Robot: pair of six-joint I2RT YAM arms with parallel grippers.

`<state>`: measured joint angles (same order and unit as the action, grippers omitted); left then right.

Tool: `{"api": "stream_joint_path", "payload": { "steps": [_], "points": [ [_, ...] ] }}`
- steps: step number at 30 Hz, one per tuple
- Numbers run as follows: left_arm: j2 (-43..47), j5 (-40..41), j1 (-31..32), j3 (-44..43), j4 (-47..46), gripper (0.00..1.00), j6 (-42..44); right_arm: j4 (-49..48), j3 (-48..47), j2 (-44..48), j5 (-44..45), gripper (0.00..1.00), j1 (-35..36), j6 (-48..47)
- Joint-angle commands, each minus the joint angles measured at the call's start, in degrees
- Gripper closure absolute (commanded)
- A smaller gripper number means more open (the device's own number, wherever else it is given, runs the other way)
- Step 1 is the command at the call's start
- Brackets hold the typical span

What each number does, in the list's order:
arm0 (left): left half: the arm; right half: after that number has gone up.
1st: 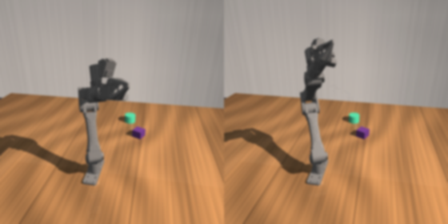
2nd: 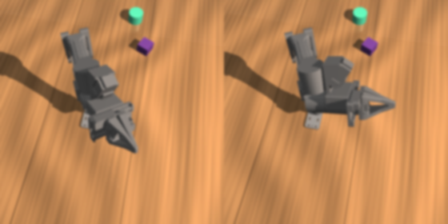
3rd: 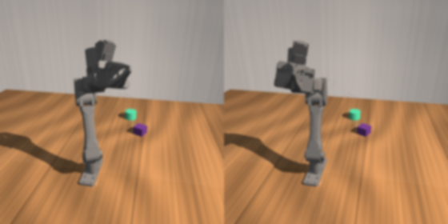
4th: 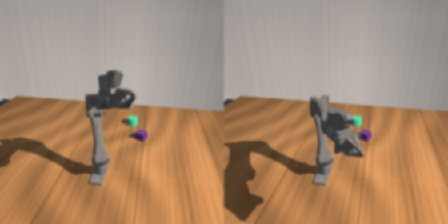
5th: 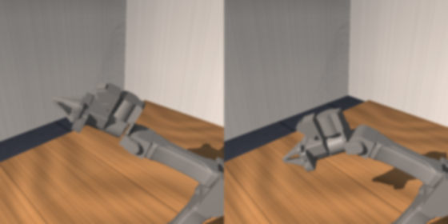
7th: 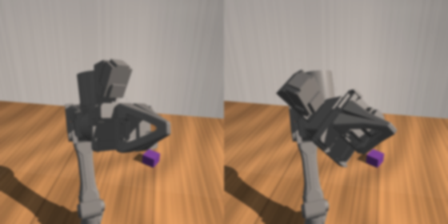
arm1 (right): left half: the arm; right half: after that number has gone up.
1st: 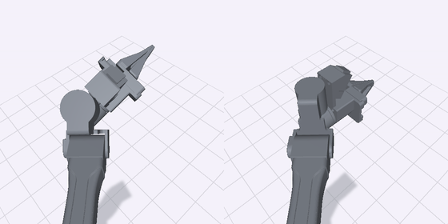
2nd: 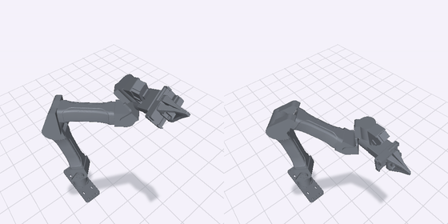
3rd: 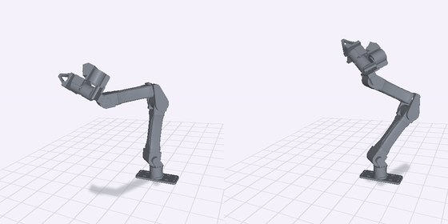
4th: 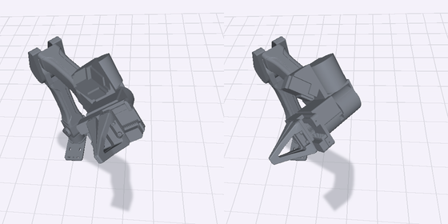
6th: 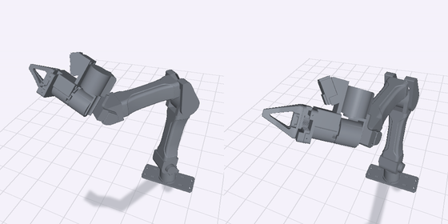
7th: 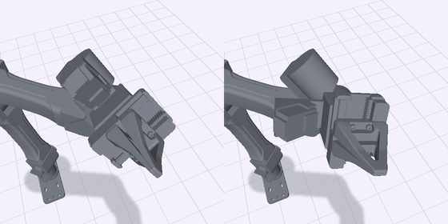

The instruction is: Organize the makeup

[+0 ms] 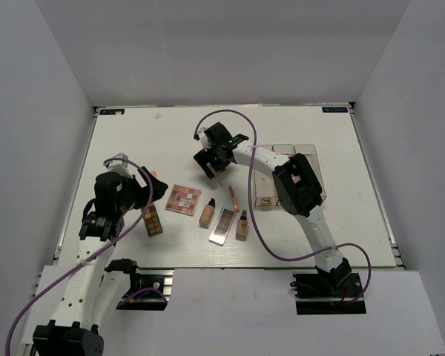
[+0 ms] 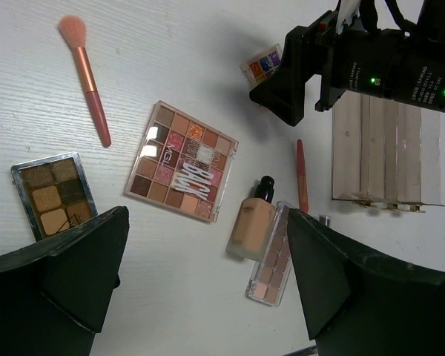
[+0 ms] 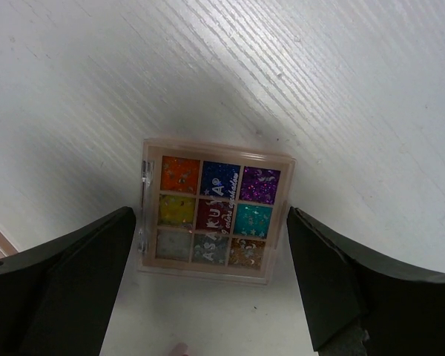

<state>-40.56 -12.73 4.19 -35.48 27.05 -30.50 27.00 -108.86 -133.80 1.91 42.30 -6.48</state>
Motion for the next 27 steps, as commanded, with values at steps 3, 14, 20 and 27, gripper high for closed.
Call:
{"api": "stream_joint_path", "payload": {
  "steps": [3,14,20,27],
  "points": [
    [1.44,-0.89,-0.14,0.24,0.72,0.03,-0.52,2.44,2.86,-1.11,-3.85,0.13,-0.38,1.30],
    [1.97,-1.24,-0.14,0.77,0.81,0.04,-1.14,2.17,4.71,2.04,-6.65,0.56,-0.99,-0.20],
    [0.83,-0.72,-0.14,1.29,1.34,0.05,-1.75,3.93,4.18,8.46,-11.93,0.81,-1.96,-1.69],
    [-0.05,-0.63,-0.14,2.00,0.20,0.05,-2.54,7.71,3.74,17.32,-12.81,0.86,-2.49,-3.10]
  ]
}}
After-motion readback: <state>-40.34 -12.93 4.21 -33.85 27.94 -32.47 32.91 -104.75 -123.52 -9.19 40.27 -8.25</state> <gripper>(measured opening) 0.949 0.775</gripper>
